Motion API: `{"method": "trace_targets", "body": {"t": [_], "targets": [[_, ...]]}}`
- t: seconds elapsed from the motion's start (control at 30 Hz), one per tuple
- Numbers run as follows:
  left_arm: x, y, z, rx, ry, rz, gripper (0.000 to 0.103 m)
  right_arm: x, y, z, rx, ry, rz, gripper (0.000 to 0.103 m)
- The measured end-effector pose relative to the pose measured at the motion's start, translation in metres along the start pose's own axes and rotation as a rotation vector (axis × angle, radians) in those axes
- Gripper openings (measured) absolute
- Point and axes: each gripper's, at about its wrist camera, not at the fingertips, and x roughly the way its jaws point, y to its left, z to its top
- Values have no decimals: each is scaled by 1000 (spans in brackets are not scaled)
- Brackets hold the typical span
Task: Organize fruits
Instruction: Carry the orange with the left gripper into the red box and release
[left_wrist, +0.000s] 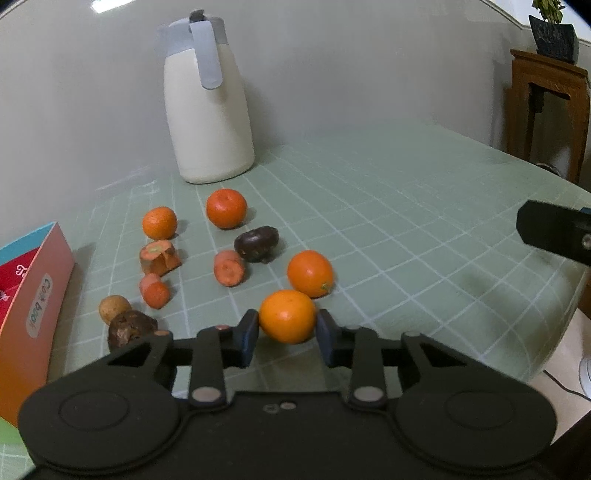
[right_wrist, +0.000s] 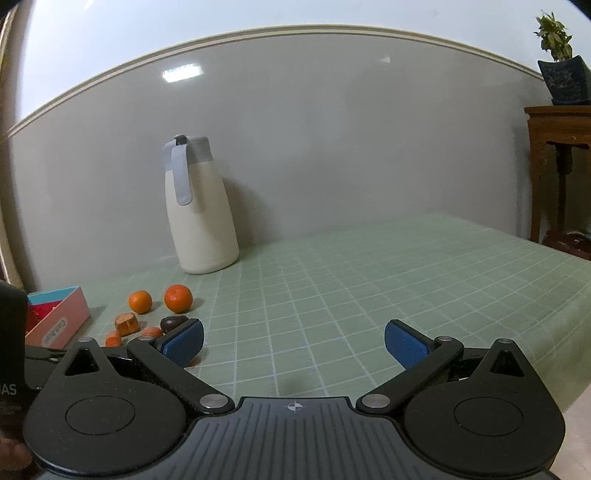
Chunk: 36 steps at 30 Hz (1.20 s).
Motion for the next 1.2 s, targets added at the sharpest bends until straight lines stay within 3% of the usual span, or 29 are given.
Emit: {"method": "trace_targets", "body": {"t": [0.2, 0.37, 0.47, 0.63, 0.73, 1.0, 1.07, 1.13, 1.17, 1.2], "targets": [[-23, 22, -2, -42, -96, 128, 25, 7, 8, -1, -25, 18, 15, 103], [-60, 72, -5, -135, -177, 337, 25, 18, 24, -3, -62, 45, 65, 103], [-74, 106, -10, -182, -181, 456, 25, 26, 37, -4, -78, 70, 114, 103], [-77, 159, -20, -274, -117, 599, 25, 41, 61, -4, -117, 102, 187, 103], [-75, 180, -28, -338, -66, 634, 25, 60, 78, -1, -161, 117, 210, 103], [-70, 200, -41, -427, 13, 608, 27, 104, 93, -4, -168, 202, 237, 103], [-73, 200, -43, -439, 6, 607, 32, 106, 94, -7, -167, 210, 231, 103], [-76, 201, -45, -445, -2, 608, 33, 113, 97, -8, -180, 214, 222, 87], [-78, 200, -46, -449, -6, 605, 36, 116, 98, -8, -183, 227, 221, 63], [-79, 202, -47, -453, -10, 603, 47, 121, 99, -9, -178, 245, 219, 57]]}}
